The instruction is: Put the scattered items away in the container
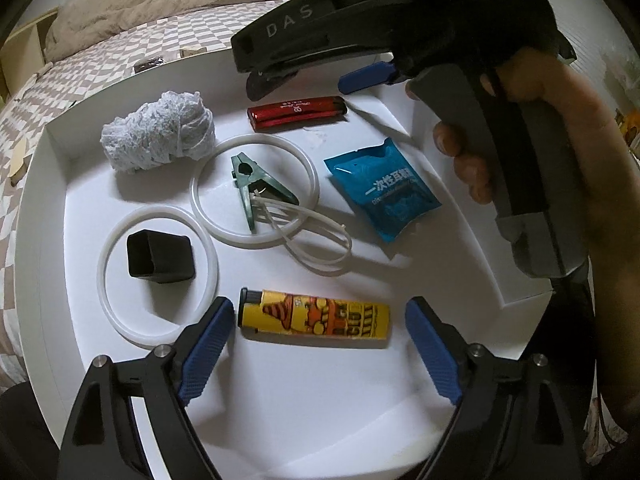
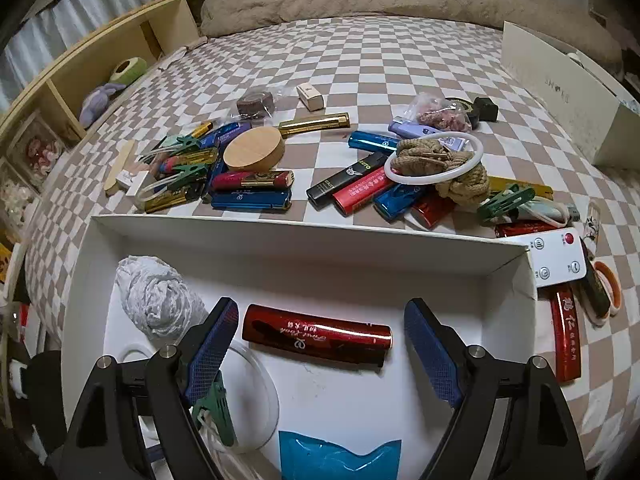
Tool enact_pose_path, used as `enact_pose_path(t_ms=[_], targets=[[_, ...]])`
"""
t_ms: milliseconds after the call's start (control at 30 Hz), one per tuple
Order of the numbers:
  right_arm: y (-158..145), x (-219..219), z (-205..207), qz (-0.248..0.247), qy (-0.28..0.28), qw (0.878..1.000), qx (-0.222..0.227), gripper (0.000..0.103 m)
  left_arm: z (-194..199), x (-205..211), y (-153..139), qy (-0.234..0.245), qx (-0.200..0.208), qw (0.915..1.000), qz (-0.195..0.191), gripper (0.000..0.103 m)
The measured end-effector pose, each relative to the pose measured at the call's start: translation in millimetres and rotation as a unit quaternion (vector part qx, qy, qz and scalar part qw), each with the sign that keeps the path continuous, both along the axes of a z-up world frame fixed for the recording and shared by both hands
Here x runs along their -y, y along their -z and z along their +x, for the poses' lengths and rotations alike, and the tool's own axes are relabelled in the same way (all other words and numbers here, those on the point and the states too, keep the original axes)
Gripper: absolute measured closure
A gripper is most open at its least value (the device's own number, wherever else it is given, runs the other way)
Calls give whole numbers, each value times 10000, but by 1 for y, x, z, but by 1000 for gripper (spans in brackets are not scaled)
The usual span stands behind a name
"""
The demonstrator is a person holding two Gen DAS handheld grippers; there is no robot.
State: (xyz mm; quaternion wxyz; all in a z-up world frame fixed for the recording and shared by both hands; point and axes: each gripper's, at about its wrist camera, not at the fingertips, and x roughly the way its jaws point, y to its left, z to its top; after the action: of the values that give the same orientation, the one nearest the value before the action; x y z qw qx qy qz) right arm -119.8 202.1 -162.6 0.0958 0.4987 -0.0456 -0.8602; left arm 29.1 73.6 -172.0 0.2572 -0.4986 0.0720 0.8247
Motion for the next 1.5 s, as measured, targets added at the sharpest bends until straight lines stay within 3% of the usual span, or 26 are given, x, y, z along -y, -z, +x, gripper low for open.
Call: enact_pose_path(t_ms=[433, 700, 767, 967, 1333, 1500], targets=[[-21, -8, 13, -236, 12, 9996, -172, 18, -7, 3, -6, -166, -67, 9998, 67, 15], [-52, -15, 35, -381, 9, 9976, -580, 18, -10, 15, -36, -313, -483, 9980, 247, 14], [-61, -18, 41, -402, 24, 9967, -710, 18, -12, 20, -44, -392, -585, 9970, 308, 5], [-87, -22, 64, -323, 49, 9931, -1128, 18, -10, 36, -67, -692, -842, 9925, 560, 0], [-121, -31, 106, -197, 106, 9841, -1765, 16, -6, 61, -104, -993, -1304, 9844, 633, 0], [-130, -35, 121, -140, 190, 9804, -1959, 10, -2, 66, -117, -1047, -1483, 9812, 656, 0]])
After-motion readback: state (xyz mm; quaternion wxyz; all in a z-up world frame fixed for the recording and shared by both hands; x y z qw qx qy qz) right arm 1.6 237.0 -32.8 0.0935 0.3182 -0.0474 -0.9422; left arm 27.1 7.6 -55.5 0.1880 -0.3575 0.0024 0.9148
